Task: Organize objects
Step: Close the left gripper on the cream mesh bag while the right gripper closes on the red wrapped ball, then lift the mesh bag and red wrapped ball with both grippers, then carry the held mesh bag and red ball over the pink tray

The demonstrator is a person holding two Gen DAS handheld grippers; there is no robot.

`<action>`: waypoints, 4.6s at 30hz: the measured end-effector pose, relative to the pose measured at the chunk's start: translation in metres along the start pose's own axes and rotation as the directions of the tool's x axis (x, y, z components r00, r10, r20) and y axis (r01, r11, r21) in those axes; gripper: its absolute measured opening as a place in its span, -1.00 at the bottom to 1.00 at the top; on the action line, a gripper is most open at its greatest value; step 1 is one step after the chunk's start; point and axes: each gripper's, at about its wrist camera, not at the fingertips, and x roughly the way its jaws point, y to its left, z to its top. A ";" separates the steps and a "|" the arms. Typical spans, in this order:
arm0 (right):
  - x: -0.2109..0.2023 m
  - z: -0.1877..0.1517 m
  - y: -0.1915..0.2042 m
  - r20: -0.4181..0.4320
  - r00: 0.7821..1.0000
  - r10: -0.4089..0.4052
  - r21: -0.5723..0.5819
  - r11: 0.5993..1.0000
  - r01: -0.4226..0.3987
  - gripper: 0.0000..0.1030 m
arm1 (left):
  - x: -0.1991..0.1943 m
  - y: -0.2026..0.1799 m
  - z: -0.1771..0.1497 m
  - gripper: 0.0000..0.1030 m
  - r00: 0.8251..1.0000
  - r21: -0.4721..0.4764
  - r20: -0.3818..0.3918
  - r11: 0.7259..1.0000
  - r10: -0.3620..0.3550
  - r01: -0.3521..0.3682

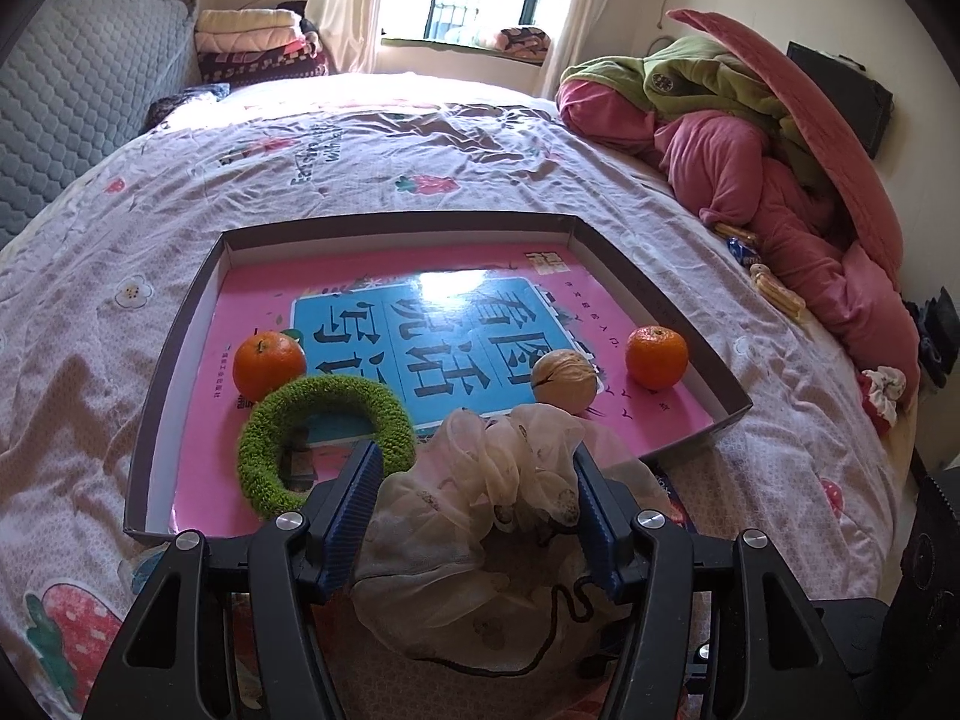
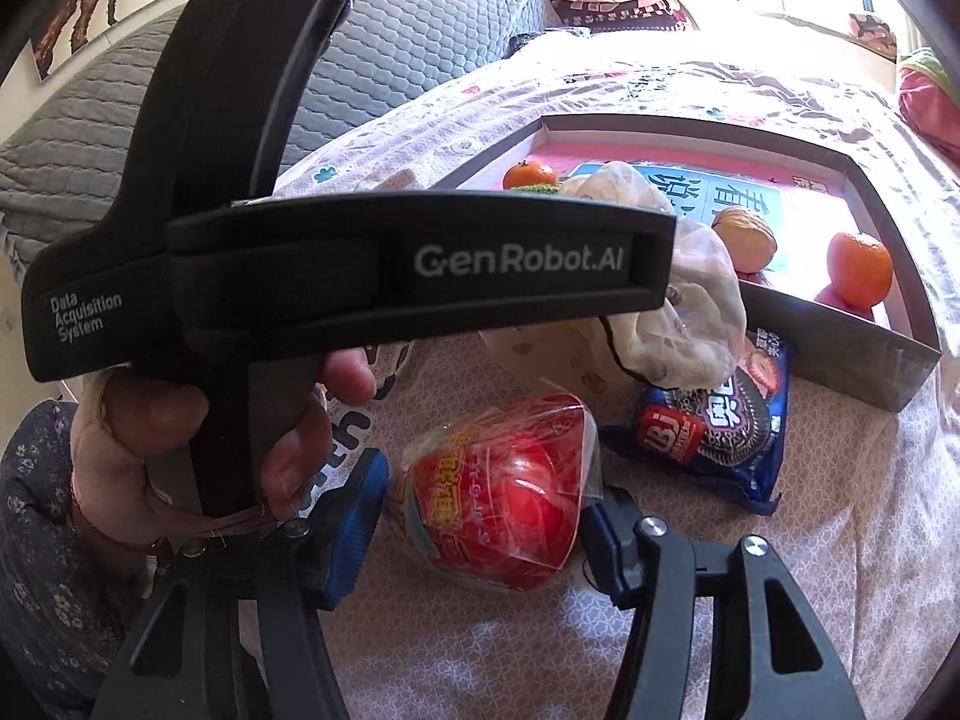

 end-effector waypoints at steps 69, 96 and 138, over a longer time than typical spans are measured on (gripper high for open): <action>-0.035 0.005 0.008 0.136 0.989 -0.060 -0.038 0.997 0.066 0.16 | -0.076 0.024 -0.001 -0.72 0.982 -0.041 0.188 0.999 -0.014 0.022; -0.046 0.043 0.002 0.295 0.947 -0.128 0.017 0.992 0.129 0.16 | -0.103 0.029 0.008 -0.72 0.943 -0.088 0.330 0.996 0.043 -0.015; -0.097 0.099 -0.013 0.519 0.768 -0.375 0.098 0.919 0.383 0.16 | -0.116 0.044 0.035 -0.72 0.878 -0.138 0.455 0.985 0.152 -0.099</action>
